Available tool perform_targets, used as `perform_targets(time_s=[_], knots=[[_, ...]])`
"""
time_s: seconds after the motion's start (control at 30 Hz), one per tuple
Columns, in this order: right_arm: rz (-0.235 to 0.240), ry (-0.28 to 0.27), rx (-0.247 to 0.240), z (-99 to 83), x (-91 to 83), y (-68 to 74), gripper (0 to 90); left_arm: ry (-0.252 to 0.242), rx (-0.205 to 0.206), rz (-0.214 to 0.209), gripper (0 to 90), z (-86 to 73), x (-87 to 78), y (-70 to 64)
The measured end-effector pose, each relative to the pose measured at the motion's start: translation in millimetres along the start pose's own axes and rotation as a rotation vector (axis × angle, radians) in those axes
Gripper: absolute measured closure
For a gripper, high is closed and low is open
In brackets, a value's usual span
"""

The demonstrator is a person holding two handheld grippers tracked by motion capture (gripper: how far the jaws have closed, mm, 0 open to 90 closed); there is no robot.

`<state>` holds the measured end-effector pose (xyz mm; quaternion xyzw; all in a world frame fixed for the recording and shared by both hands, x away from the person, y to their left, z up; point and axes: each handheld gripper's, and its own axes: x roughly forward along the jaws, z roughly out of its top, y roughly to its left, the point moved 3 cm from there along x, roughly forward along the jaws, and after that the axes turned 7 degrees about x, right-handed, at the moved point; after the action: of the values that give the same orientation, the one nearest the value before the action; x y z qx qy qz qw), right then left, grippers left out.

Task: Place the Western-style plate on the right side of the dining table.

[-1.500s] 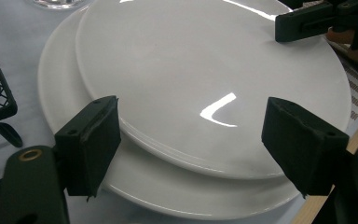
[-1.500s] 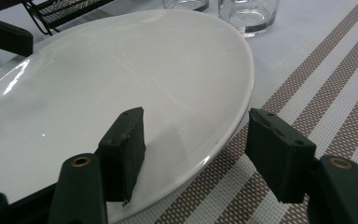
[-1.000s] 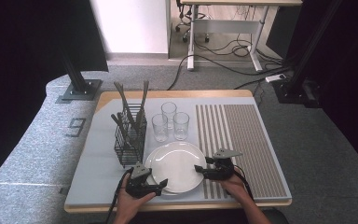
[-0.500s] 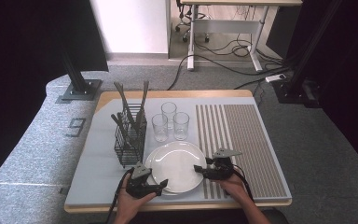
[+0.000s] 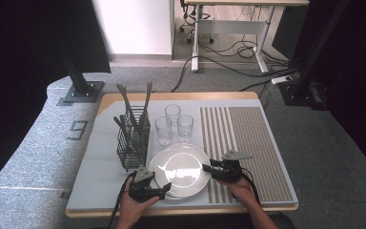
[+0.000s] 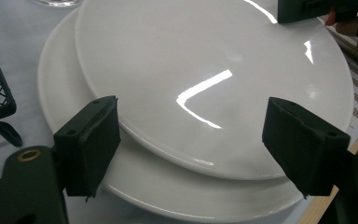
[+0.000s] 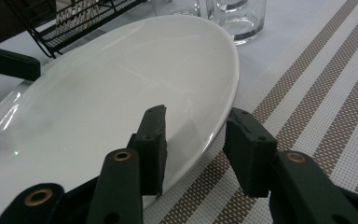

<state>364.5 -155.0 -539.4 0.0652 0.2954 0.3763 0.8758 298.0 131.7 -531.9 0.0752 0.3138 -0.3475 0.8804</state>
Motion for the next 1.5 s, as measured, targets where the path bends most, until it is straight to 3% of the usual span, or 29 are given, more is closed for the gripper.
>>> perform_targets(time_s=[0.2,0.53,0.67,1.03,1.5], knots=[[0.027,-0.031,0.007,2.3,-4.0,0.7,63.2,0.004,0.001,0.005,19.3,-0.6,1.2,0.5],[0.055,-0.022,0.033,2.2,-1.2,2.3,61.9,0.023,0.027,0.047,19.8,0.1,4.6,-4.0],[0.085,-0.005,0.063,1.5,1.1,2.4,60.5,0.017,0.018,0.038,20.4,0.4,5.1,-3.5],[0.124,-0.027,0.061,3.1,-0.5,5.9,62.8,0.014,0.003,0.023,20.4,-1.1,6.4,0.4],[0.101,-0.054,0.029,4.4,-3.6,6.1,64.4,-0.013,-0.053,-0.015,21.9,-1.2,8.4,7.6]])
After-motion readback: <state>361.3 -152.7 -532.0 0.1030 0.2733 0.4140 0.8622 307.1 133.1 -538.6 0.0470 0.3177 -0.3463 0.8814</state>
